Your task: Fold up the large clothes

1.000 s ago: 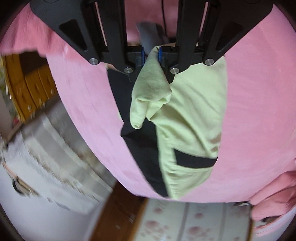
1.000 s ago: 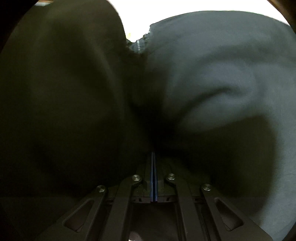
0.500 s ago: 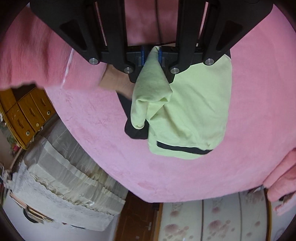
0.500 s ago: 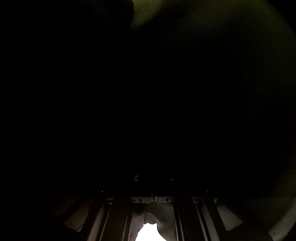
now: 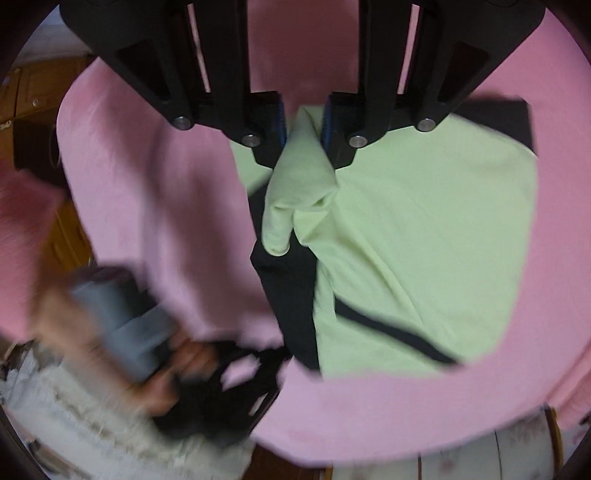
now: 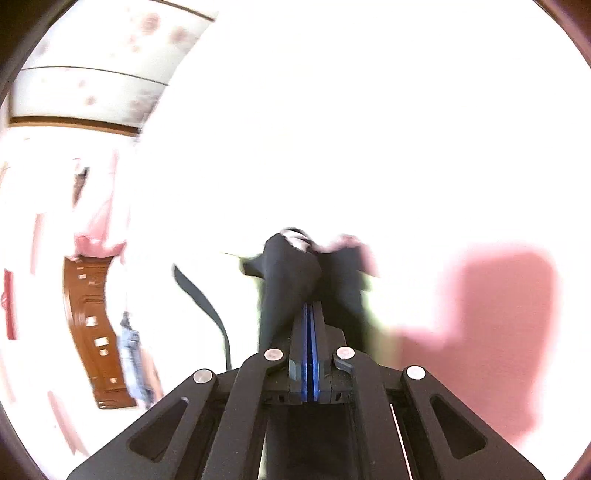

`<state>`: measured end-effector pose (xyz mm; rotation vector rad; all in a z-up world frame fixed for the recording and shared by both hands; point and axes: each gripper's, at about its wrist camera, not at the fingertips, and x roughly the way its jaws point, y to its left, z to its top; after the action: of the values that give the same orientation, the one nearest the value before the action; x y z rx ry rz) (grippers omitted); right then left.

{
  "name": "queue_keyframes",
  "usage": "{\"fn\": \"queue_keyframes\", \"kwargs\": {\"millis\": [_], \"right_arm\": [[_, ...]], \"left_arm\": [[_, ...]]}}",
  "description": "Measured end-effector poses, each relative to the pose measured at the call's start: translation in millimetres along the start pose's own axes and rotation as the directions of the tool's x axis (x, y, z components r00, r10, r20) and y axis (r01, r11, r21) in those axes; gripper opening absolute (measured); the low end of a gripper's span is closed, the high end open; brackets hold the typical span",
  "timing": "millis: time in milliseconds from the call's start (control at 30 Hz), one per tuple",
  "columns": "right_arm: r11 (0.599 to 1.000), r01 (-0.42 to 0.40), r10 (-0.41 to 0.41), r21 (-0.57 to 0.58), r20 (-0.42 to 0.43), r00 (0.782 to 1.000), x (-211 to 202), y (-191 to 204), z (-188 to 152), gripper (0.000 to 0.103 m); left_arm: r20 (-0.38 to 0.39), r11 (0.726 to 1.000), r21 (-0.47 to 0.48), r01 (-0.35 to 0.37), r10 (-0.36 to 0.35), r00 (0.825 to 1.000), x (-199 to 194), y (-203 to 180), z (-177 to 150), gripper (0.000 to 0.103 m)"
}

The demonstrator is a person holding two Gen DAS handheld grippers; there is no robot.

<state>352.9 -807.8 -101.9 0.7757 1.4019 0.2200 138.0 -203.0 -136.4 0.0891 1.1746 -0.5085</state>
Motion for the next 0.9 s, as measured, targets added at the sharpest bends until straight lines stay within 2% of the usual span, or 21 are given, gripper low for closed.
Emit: {"fn": "queue_keyframes", "kwargs": {"millis": [100, 233, 267, 300, 333, 367, 400, 533, 633, 733, 800, 833, 900], "right_arm": [[1.000, 0.010, -0.010, 0.005, 0.024, 1.000, -34, -25, -6, 0.002], [0.997, -0.071, 0.071, 0.016, -0.008, 0.997, -63, -41, -31, 0.004], [0.996, -0.087, 0.087, 0.009, -0.024, 0.996, -64, -42, -30, 0.008], [0.995, -0.100, 0.100, 0.001, -0.040, 0.994, -64, -50, -55, 0.014], [0.993, -0.115, 0.114, -0.007, -0.059, 0.992, -56, -38, -83, 0.018], [0.992, -0.125, 0.123, -0.017, -0.077, 0.989, -55, -31, -103, 0.027], [0.991, -0.129, 0.126, -0.027, -0.090, 0.988, -56, -30, -125, 0.033], [0.988, -0.143, 0.136, -0.053, -0.118, 0.984, -44, -19, -159, 0.033], [0.994, -0.058, 0.048, -0.089, -0.111, 0.993, -31, -23, -175, 0.034], [0.996, -0.016, 0.007, -0.082, -0.101, 0.995, -5, -34, -171, 0.034], [0.997, -0.047, 0.042, -0.061, -0.085, 0.996, -3, -41, -172, 0.033], [0.997, -0.051, 0.046, -0.064, -0.080, 0.996, 17, -28, -182, 0.032], [0.994, -0.029, 0.020, -0.107, -0.083, 0.996, 32, -23, -181, 0.015]], "left_arm": [[-0.127, 0.999, -0.037, 0.037, -0.042, 0.991, 22, 0, -23, 0.028], [-0.202, 0.996, -0.038, 0.077, -0.083, 0.976, 17, 10, -51, 0.034], [-0.241, 0.996, -0.042, 0.079, -0.087, 0.967, 15, 16, -59, 0.036], [-0.262, 0.996, -0.042, 0.077, -0.085, 0.961, 13, 21, -64, 0.039], [-0.277, 0.997, -0.043, 0.070, -0.079, 0.957, 9, 27, -68, 0.039], [-0.287, 0.998, -0.039, 0.056, -0.065, 0.956, 3, 34, -73, 0.039], [-0.288, 0.998, -0.033, 0.046, -0.054, 0.956, -2, 38, -74, 0.039], [-0.253, 1.000, -0.020, -0.009, 0.003, 0.968, -29, 60, -69, 0.041], [-0.199, 0.998, -0.053, -0.026, 0.015, 0.980, -46, 73, -61, 0.041], [-0.156, 0.994, -0.093, -0.056, 0.041, 0.987, -56, 83, -51, 0.041], [-0.128, 0.989, -0.135, -0.063, 0.046, 0.991, -56, 85, -33, 0.041], [-0.117, 0.986, -0.153, -0.065, 0.047, 0.992, -57, 85, -28, 0.041], [-0.101, 0.979, -0.190, -0.079, 0.060, 0.993, -57, 86, -17, 0.041]]}}
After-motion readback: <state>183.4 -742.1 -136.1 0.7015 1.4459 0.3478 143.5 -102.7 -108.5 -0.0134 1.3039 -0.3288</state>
